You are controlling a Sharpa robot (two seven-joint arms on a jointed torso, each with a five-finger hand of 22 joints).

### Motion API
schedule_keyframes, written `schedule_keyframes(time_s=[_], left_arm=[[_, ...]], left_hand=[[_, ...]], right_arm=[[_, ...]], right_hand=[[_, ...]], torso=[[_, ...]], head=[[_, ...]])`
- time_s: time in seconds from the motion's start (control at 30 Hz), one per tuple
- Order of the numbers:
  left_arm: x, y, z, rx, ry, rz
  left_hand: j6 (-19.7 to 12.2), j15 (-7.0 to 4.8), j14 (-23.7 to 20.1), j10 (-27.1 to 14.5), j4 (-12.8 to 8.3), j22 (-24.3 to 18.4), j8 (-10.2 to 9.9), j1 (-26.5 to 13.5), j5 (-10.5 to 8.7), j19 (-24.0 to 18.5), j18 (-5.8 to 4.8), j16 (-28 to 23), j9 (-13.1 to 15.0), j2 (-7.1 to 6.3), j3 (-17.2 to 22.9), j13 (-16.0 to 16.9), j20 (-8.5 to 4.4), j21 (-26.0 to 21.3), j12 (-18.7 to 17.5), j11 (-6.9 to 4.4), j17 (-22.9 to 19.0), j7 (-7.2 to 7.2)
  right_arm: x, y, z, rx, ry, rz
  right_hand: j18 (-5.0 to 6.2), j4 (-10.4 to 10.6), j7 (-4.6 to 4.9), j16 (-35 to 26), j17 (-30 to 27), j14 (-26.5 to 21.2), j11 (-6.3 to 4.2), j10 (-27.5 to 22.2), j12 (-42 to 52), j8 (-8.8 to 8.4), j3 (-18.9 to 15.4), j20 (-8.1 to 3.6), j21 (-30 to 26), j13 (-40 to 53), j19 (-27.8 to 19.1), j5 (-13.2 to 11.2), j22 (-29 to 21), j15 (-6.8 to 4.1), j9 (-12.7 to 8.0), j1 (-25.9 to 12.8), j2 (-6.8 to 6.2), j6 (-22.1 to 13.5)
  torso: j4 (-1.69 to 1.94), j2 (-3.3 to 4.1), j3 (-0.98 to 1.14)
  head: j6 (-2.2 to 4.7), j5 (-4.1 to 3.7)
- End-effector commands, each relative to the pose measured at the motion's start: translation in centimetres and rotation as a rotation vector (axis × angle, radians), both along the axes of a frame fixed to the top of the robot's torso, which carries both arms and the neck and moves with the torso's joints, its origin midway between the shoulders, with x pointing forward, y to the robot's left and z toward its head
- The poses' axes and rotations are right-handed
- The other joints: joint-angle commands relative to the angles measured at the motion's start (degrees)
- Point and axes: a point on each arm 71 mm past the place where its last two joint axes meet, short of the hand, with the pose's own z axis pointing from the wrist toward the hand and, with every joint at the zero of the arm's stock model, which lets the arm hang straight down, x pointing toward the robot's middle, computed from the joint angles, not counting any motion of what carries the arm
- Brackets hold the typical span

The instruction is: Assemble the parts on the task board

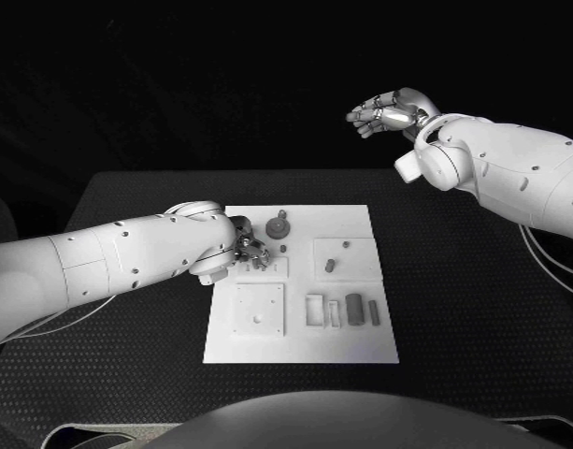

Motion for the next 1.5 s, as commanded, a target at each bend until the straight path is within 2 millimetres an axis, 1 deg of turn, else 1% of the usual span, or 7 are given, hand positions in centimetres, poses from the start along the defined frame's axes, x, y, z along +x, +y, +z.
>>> schedule_keyframes(time_s=[0.03, 0.23, 0.43, 0.6, 0.77, 0.97, 1.5], left_arm=[[-0.15, -0.24, -0.05, 0.003, 0.011, -0.021], [-0.21, -0.26, -0.07, 0.003, 0.014, -0.024], [-0.25, -0.28, -0.08, 0.005, 0.019, -0.028], [-0.11, -0.11, -0.11, 0.008, 0.018, -0.023], [0.0, -0.02, -0.21, 0.01, 0.018, -0.019], [0.04, 0.07, -0.36, 0.01, 0.017, -0.014], [-0.05, -0.04, -0.49, 0.007, 0.021, -0.019]], left_hand=[[0.94, -6.35, 5.11, 3.07, -2.44, 0.95, 0.29, 0.07, 0.15, 0.05, 3.3, -0.23, 0.35, 0.38, 2.62, 0.09, -7.3, 0.34, 0.06, -3.57, 0.08, -0.78], [0.95, -6.35, 5.11, 3.07, -2.44, 0.95, 0.28, 0.04, 0.14, 0.04, 3.31, -0.24, 0.35, 0.38, 2.64, 0.09, -7.29, 0.35, 0.06, -3.57, 0.09, -0.77], [0.95, -6.35, 5.11, 3.06, -2.44, 0.94, 0.27, 0.02, 0.14, 0.03, 3.32, -0.26, 0.36, 0.38, 2.66, 0.09, -7.29, 0.37, 0.05, -3.57, 0.1, -0.77], [0.95, -6.35, 5.1, 3.06, -2.46, 0.94, 0.26, 0.01, 0.14, 0.03, 3.33, -0.27, 0.36, 0.37, 2.68, 0.09, -7.29, 0.38, 0.05, -3.57, 0.1, -0.77], [0.94, -6.35, 5.11, 3.06, -2.46, 0.94, 0.25, 0.0, 0.13, 0.02, 3.34, -0.29, 0.36, 0.39, 2.7, 0.09, -7.28, 0.39, 0.05, -3.57, 0.11, -0.77], [0.92, -6.34, 5.1, 3.05, -2.46, 0.93, 0.23, -0.02, 0.12, 0.01, 3.35, -0.31, 0.36, 0.39, 2.72, 0.09, -7.27, 0.41, 0.05, -3.56, 0.12, -0.76], [0.89, -6.33, 5.09, 3.02, -2.43, 0.92, 0.19, -0.11, 0.05, -0.02, 3.37, -0.36, 0.37, 0.4, 2.76, 0.09, -7.25, 0.44, 0.04, -3.54, 0.14, -0.74]], right_arm=[[-0.04, 0.34, 0.03, -0.001, 0.002, 0.023], [-0.02, 0.4, 0.03, -0.001, 0.002, 0.023], [-0.02, 0.49, 0.02, 0.0, 0.003, 0.026], [-0.01, 0.51, 0.02, 0.001, 0.003, 0.026], [-0.03, 0.54, 0.02, 0.001, 0.003, 0.026], [-0.04, 0.57, 0.02, 0.002, 0.003, 0.027], [-0.08, 0.75, 0.02, 0.005, 0.005, 0.033]], right_hand=[[-0.29, 0.45, 0.43, -0.25, -0.08, 0.43, -0.1, 0.46, -0.25, 0.08, -0.02, -0.08, -0.3, 0.09, -0.35, 0.15, 0.06, 0.12, -0.08, 0.48, -0.09, -0.39], [-0.3, 0.44, 0.44, -0.29, -0.11, 0.43, -0.1, 0.49, -0.31, 0.08, -0.04, -0.08, -0.32, 0.09, -0.35, 0.15, 0.08, 0.12, -0.09, 0.49, -0.11, -0.39], [-0.32, 0.45, 0.44, -0.36, -0.15, 0.4, -0.11, 0.54, -0.38, 0.09, -0.07, -0.08, -0.36, 0.09, -0.37, 0.15, 0.11, 0.13, -0.11, 0.49, -0.1, -0.39], [-0.33, 0.46, 0.44, -0.4, -0.17, 0.39, -0.11, 0.57, -0.43, 0.1, -0.09, -0.08, -0.39, 0.09, -0.38, 0.15, 0.13, 0.14, -0.12, 0.49, -0.07, -0.38], [-0.33, 0.47, 0.45, -0.43, -0.19, 0.4, -0.1, 0.61, -0.48, 0.11, -0.08, -0.08, -0.42, 0.09, -0.38, 0.16, 0.16, 0.14, -0.13, 0.52, -0.02, -0.38], [-0.35, 0.47, 0.47, -0.5, -0.23, 0.37, -0.08, 0.67, -0.56, 0.12, -0.1, -0.08, -0.47, 0.09, -0.42, 0.14, 0.19, 0.14, -0.14, 0.55, 0.02, -0.37], [-0.37, 0.47, 0.52, -0.59, -0.29, 0.37, -0.04, 0.76, -0.71, 0.12, -0.09, -0.09, -0.56, 0.09, -0.44, 0.14, 0.25, 0.13, -0.18, 0.64, 0.11, -0.38]], torso=[[0.02, 0.02, 0.0], [0.01, 0.04, 0.07], [0.02, 0.06, 0.03], [0.02, 0.0, 0.08], [-0.02, 0.04, 0.01], [-0.01, 0.05, -0.01], [0.02, 0.05, 0.04]], head=[[-0.06, 0.01], [-0.09, 0.04], [-0.19, -0.16], [-0.19, 0.06], [-0.19, 0.07], [-0.19, 0.06], [-0.19, -0.01]])
